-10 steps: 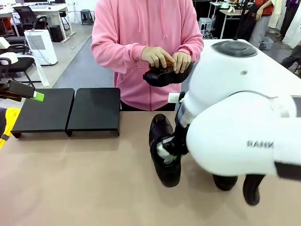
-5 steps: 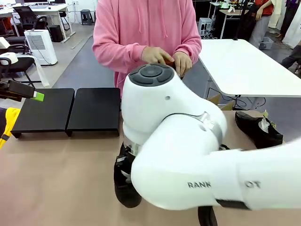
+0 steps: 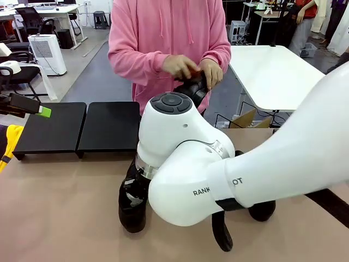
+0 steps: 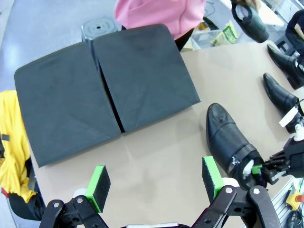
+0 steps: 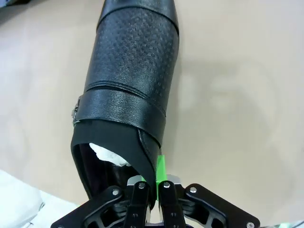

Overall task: Organize the shoes by placing them on the stand.
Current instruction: Pick up one Shoe and place it in the middle of the table.

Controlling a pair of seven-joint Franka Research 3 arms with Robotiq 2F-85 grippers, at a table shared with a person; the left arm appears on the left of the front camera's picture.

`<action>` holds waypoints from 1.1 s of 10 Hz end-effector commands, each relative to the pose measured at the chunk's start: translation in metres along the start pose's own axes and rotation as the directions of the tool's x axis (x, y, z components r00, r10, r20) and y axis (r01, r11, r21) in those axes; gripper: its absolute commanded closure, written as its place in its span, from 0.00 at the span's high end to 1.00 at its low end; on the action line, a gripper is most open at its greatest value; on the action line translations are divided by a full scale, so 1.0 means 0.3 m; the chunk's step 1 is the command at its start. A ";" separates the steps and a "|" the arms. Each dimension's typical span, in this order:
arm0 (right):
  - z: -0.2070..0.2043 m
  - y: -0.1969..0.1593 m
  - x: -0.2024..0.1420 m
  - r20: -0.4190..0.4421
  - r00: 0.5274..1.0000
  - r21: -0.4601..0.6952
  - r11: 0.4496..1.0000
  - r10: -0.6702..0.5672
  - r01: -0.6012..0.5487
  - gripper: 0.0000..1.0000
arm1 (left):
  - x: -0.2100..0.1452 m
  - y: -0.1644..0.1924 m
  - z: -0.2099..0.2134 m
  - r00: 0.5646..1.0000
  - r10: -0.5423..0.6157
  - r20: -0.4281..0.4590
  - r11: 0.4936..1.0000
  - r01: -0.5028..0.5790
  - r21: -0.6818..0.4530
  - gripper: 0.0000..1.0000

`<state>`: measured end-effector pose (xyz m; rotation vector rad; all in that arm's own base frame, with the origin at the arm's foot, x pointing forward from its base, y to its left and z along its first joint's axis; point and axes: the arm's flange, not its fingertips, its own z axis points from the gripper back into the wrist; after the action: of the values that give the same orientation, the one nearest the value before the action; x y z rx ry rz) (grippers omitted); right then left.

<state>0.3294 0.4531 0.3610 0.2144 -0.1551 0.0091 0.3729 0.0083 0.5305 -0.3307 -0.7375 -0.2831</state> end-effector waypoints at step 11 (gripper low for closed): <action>0.118 -0.046 -0.065 0.035 0.997 -0.091 0.994 0.062 -0.059 1.00 | -0.002 0.007 0.003 1.000 -0.004 0.003 1.000 0.004 -0.017 1.00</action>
<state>0.3219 0.4393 0.3858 0.1624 -0.1828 0.0186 0.3730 0.0082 0.5304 -0.3307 -0.7371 -0.2832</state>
